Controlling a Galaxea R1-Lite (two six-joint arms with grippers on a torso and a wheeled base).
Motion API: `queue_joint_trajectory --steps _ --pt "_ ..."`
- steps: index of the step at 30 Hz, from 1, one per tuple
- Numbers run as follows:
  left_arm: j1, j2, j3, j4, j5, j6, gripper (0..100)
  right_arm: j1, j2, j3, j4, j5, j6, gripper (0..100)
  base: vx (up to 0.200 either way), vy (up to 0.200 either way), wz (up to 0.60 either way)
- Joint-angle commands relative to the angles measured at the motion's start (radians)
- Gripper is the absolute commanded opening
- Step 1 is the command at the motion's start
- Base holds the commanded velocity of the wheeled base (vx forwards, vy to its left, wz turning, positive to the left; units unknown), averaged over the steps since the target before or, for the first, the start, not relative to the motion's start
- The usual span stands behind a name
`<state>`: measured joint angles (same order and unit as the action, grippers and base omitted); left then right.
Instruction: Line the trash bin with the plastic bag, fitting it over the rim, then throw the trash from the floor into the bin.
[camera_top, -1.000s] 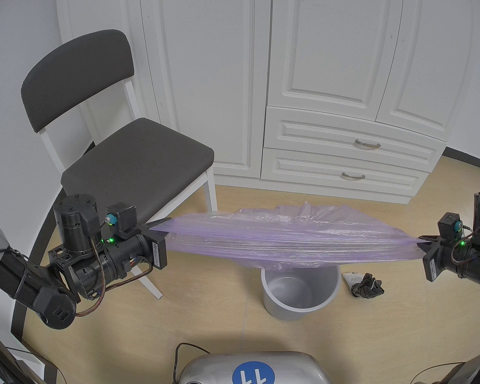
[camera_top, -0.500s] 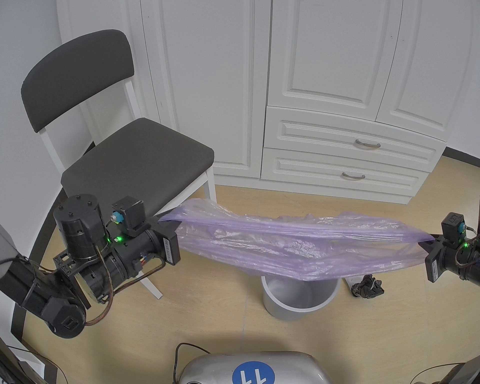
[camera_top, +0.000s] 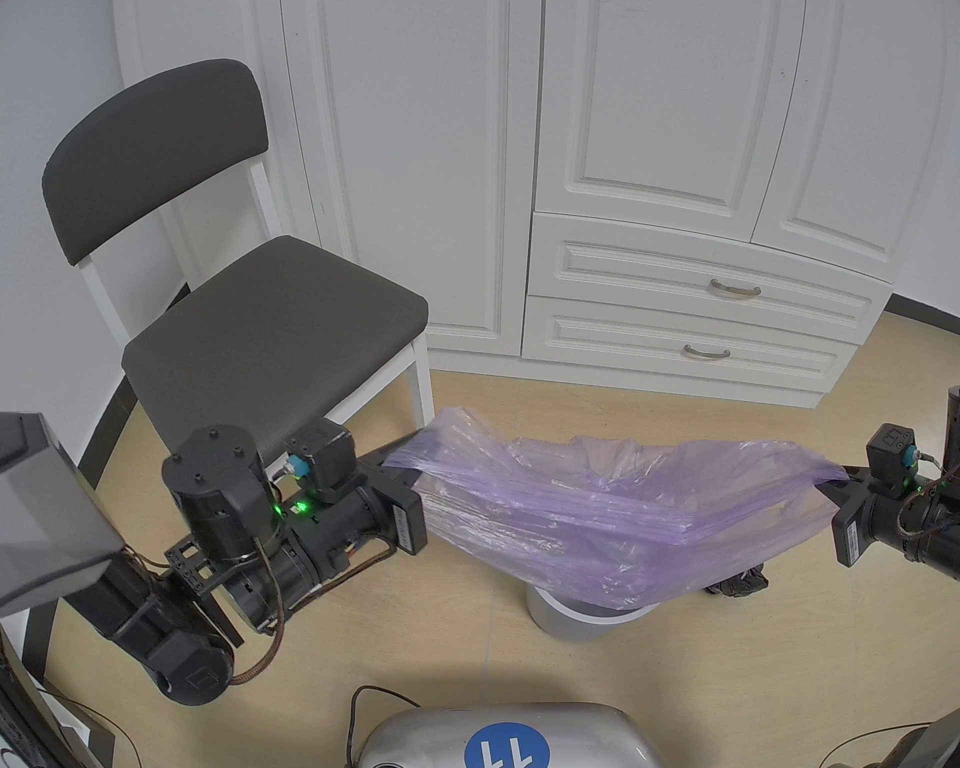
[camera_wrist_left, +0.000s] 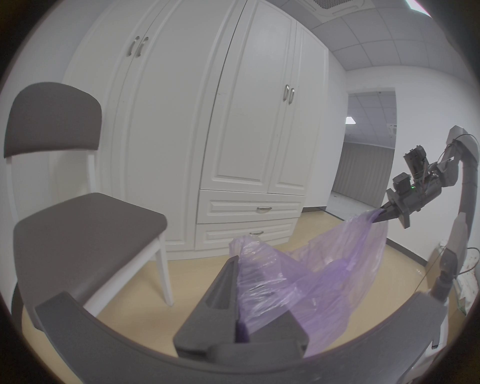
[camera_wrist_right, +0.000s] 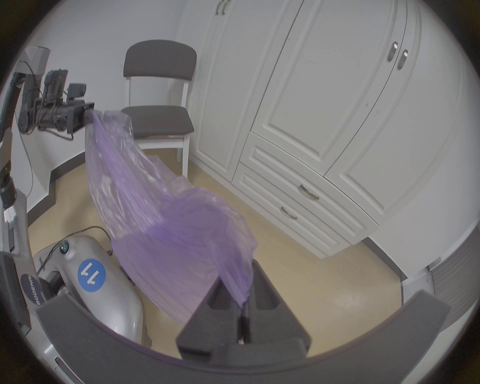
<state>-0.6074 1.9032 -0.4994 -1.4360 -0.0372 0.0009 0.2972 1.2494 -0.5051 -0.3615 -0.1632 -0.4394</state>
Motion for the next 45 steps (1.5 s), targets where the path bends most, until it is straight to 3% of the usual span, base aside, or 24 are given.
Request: queue_joint_trajectory --steps 1,6,11,15,21,29,41,45 --pt "-0.048 0.091 -0.01 -0.044 -0.001 -0.022 0 0.045 0.042 0.022 -0.034 0.001 0.01 0 0.0 0.0 0.0" --pt "-0.075 0.151 -0.039 -0.08 0.019 -0.041 0 0.094 0.051 0.04 -0.042 0.008 0.013 0 0.0 0.0 0.0" --pt "-0.092 0.208 -0.09 -0.081 0.05 -0.097 0 0.102 0.101 0.063 -0.12 0.068 0.034 0 0.0 0.0 0.0" --pt "-0.092 0.237 -0.119 -0.081 0.051 -0.125 0 0.102 0.151 0.065 -0.168 0.071 0.045 0 0.0 0.0 0.0" --pt "-0.103 0.355 -0.232 -0.072 0.119 -0.199 0 0.106 0.305 0.086 -0.317 0.076 0.071 0 0.0 0.0 0.0" --pt "-0.101 0.421 -0.269 -0.067 0.123 -0.24 0 0.103 0.464 0.111 -0.51 0.08 0.071 0 0.0 0.0 0.0" --pt "-0.101 0.448 -0.286 -0.032 0.115 -0.275 0 0.097 0.533 0.109 -0.542 0.08 0.07 0 0.0 0.0 0.0" --pt "-0.081 0.505 -0.366 0.002 0.122 -0.354 0 0.085 0.588 0.091 -0.556 0.08 0.077 0 0.0 0.0 0.0"
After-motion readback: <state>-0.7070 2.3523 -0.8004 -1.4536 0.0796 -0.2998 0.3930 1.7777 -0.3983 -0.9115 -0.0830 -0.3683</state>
